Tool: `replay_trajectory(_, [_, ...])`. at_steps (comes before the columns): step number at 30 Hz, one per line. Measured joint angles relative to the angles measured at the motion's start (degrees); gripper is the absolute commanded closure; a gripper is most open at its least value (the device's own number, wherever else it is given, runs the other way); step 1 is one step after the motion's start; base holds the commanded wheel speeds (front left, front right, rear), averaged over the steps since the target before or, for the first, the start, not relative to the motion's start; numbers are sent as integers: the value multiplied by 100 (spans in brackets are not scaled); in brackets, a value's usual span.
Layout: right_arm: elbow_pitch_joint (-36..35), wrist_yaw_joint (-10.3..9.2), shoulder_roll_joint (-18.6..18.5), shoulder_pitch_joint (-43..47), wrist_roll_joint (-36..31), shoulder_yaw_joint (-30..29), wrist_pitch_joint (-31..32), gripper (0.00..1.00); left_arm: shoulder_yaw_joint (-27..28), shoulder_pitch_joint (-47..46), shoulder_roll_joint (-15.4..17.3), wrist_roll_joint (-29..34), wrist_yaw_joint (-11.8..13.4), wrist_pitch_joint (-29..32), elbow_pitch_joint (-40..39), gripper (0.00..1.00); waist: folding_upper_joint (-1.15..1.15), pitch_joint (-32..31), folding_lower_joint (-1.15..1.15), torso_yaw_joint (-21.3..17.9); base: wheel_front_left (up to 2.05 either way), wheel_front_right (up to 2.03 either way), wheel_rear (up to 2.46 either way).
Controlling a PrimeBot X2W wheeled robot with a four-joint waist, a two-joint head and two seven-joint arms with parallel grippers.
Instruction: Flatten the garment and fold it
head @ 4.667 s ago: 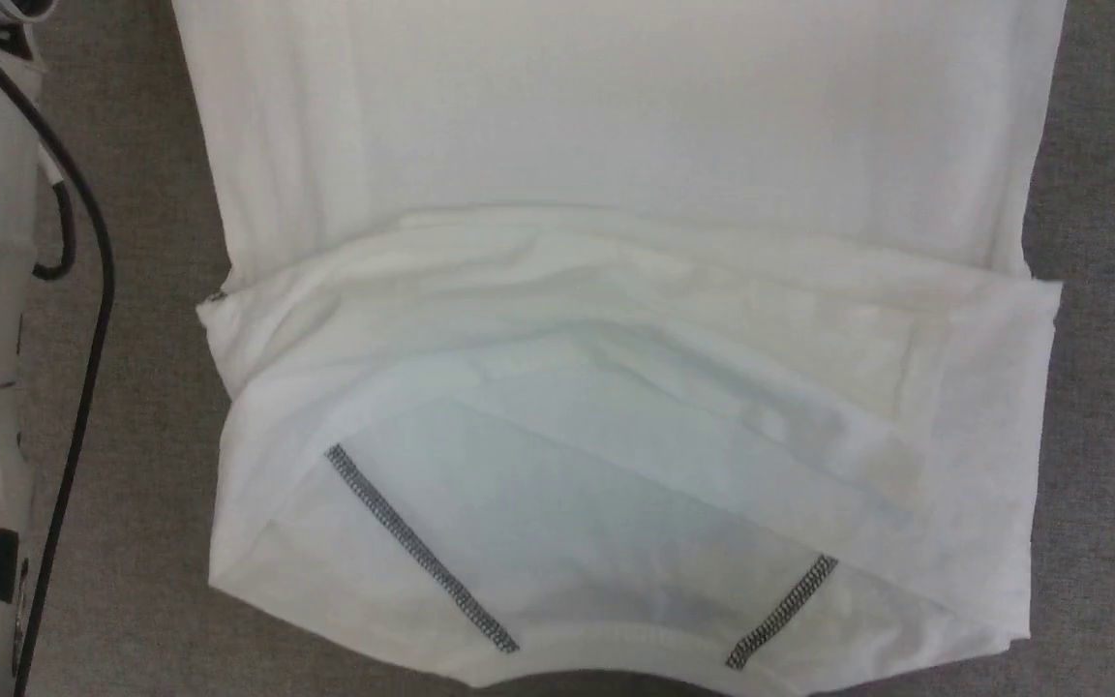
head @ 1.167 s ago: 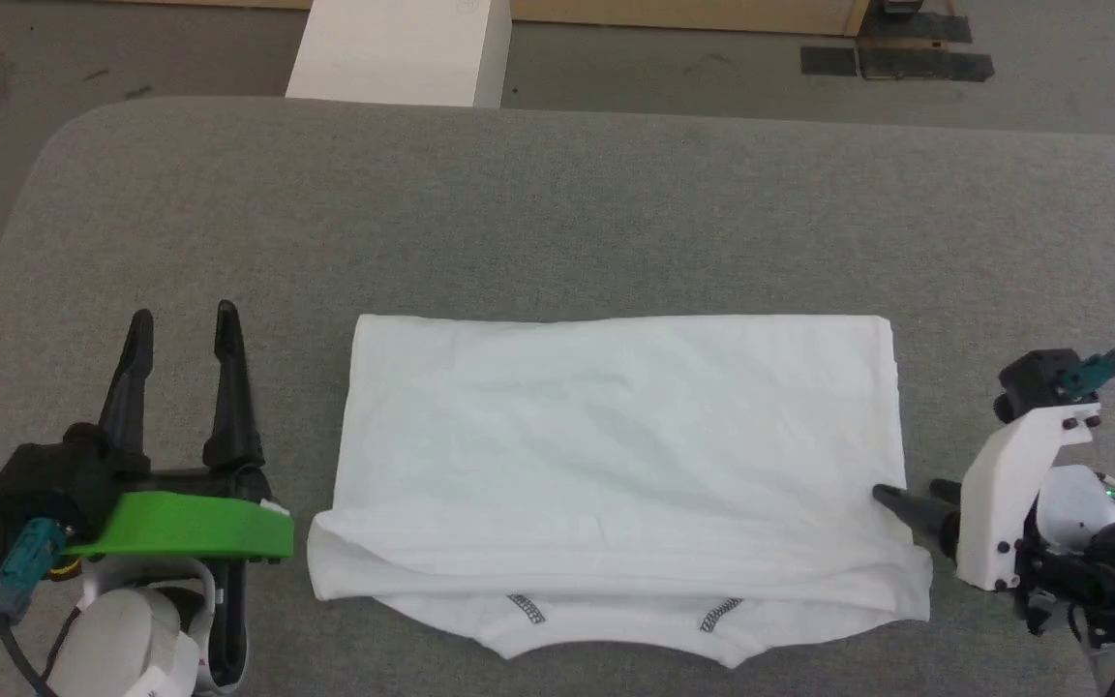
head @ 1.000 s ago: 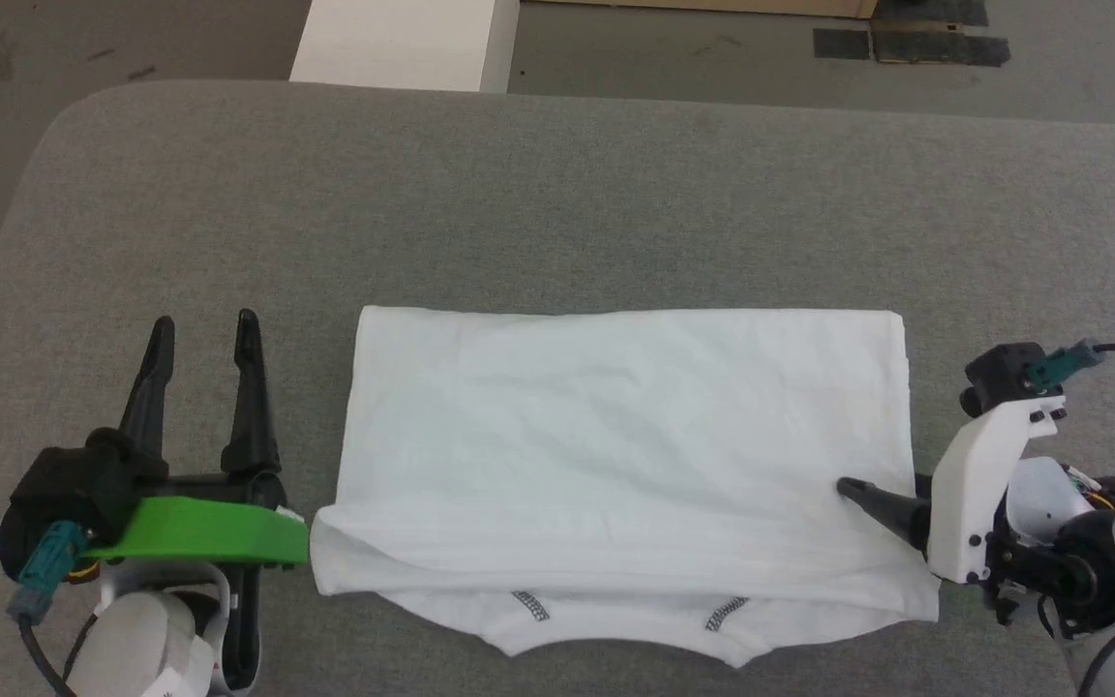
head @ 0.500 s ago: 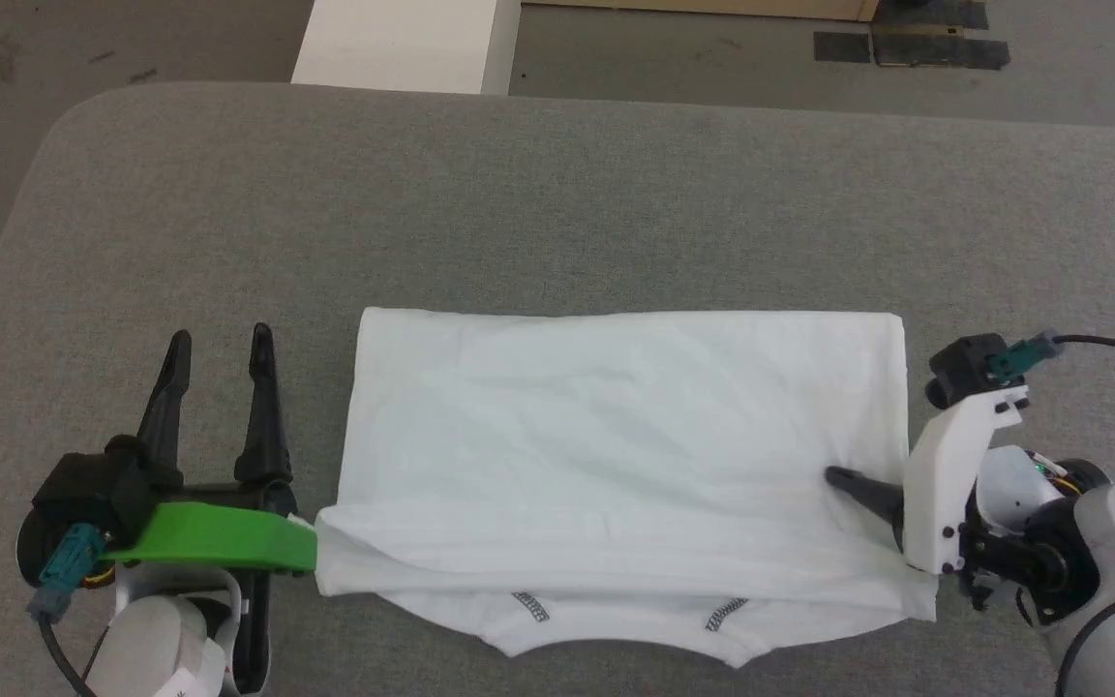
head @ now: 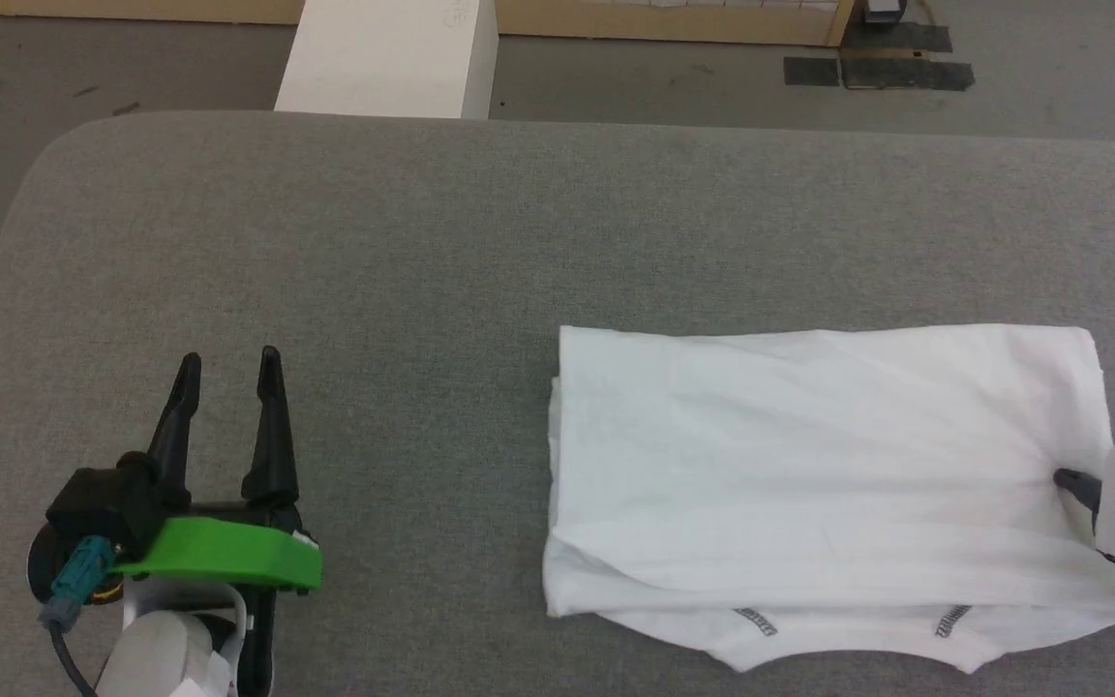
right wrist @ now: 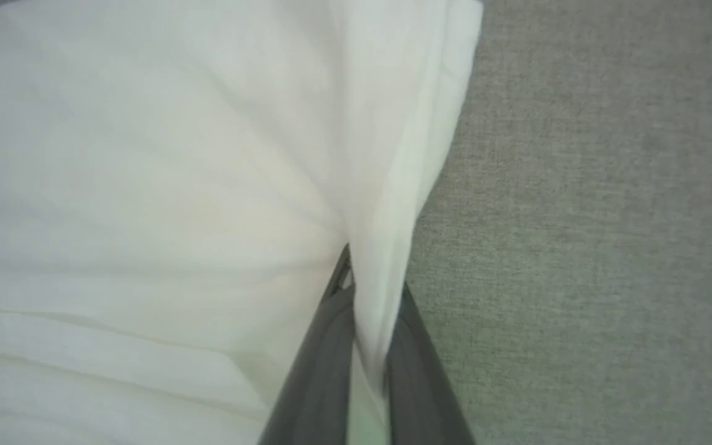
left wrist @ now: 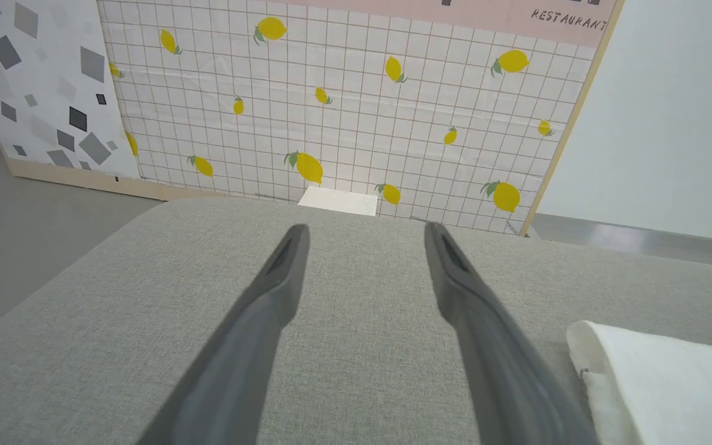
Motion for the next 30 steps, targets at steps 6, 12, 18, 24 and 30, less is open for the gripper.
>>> replay_trajectory(6, [-225, -1, 100, 44, -466, -237, 354, 100, -5, 20, -45, 8, -15, 0, 89, 0, 0, -88, 0, -58, 0, 0, 0])
replay_trajectory(12, [-1483, -3, 41, 316, -450, 34, 870, 100, 1, 129, -62, 90, -60, 0, 131, 0, 0, -262, 0, -109, 0, 0, 0])
replay_trajectory(18, [-2668, -3, -76, 374, -408, 509, 1078, 100, -3, 186, -63, 101, -66, 0, 147, 0, 0, -394, 0, -158, 0, 0, 0])
replay_trajectory(24, [-3096, -3, 52, 294, -336, 1250, 1105, 100, -46, 186, -70, 101, -97, 0, 165, 0, 0, -418, 0, -152, 0, 0, 0])
replay_trajectory(30, [-2810, -3, 342, -103, -341, 2080, 823, 100, -118, 178, -113, 101, -131, 0, 194, 0, 0, -356, 0, -65, 0, 0, 0])
